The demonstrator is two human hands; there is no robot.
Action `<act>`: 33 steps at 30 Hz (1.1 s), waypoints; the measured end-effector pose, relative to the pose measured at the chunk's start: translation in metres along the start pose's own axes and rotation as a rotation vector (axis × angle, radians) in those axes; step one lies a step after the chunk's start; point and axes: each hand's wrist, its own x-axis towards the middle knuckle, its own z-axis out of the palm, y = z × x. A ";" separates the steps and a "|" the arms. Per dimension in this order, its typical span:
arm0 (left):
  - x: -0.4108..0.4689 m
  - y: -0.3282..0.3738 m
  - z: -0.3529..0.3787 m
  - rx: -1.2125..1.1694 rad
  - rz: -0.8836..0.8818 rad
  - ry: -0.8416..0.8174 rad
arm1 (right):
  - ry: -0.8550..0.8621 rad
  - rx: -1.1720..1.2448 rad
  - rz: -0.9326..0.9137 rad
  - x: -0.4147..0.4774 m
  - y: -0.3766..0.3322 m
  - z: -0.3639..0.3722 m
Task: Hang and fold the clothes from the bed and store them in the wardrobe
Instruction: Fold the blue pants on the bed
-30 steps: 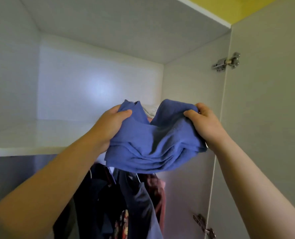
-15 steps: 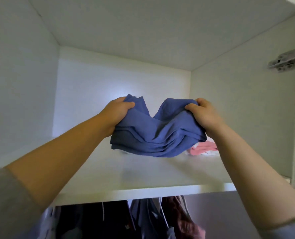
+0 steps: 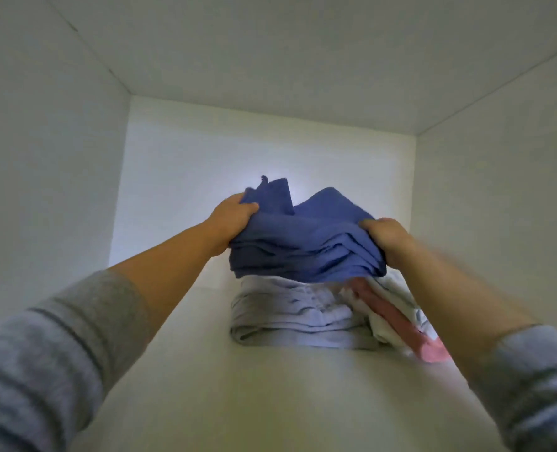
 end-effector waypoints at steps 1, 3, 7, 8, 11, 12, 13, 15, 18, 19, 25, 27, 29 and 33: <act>-0.002 -0.023 0.004 0.019 -0.171 -0.069 | -0.051 -0.106 0.104 0.001 0.020 0.004; -0.014 -0.059 0.007 0.125 -0.478 -0.243 | -0.176 -0.157 0.256 -0.001 0.048 0.011; 0.001 -0.073 -0.003 0.226 -0.459 -0.222 | -0.204 -0.240 0.252 0.006 0.047 0.014; 0.002 -0.070 -0.004 0.233 -0.429 -0.208 | -0.207 -0.343 0.222 0.005 0.043 0.015; -0.004 -0.064 -0.003 0.348 -0.390 -0.230 | -0.183 -0.513 0.117 -0.006 0.033 0.021; -0.007 -0.064 -0.002 0.406 -0.370 -0.223 | -0.161 -0.543 0.082 -0.009 0.030 0.021; -0.011 -0.062 -0.001 0.459 -0.341 -0.210 | -0.138 -0.570 0.051 -0.015 0.025 0.021; -0.020 -0.052 0.002 0.570 -0.261 -0.172 | -0.130 -0.621 -0.015 -0.025 0.020 0.020; -0.038 -0.031 0.006 0.562 -0.138 -0.136 | -0.130 -0.615 -0.062 -0.050 0.013 0.015; -0.044 -0.025 0.007 0.509 -0.114 -0.143 | -0.140 -0.611 -0.082 -0.059 0.009 0.012; -0.098 0.002 0.009 0.418 0.013 -0.192 | -0.122 -0.514 -0.174 -0.134 -0.016 -0.013; -0.118 0.009 0.008 0.364 0.028 -0.212 | -0.101 -0.457 -0.176 -0.160 -0.022 -0.021; -0.143 0.014 0.006 0.291 0.029 -0.242 | -0.098 -0.360 -0.134 -0.186 -0.025 -0.029; -0.191 0.029 -0.003 0.091 -0.032 -0.248 | -0.094 -0.095 -0.051 -0.235 -0.031 -0.049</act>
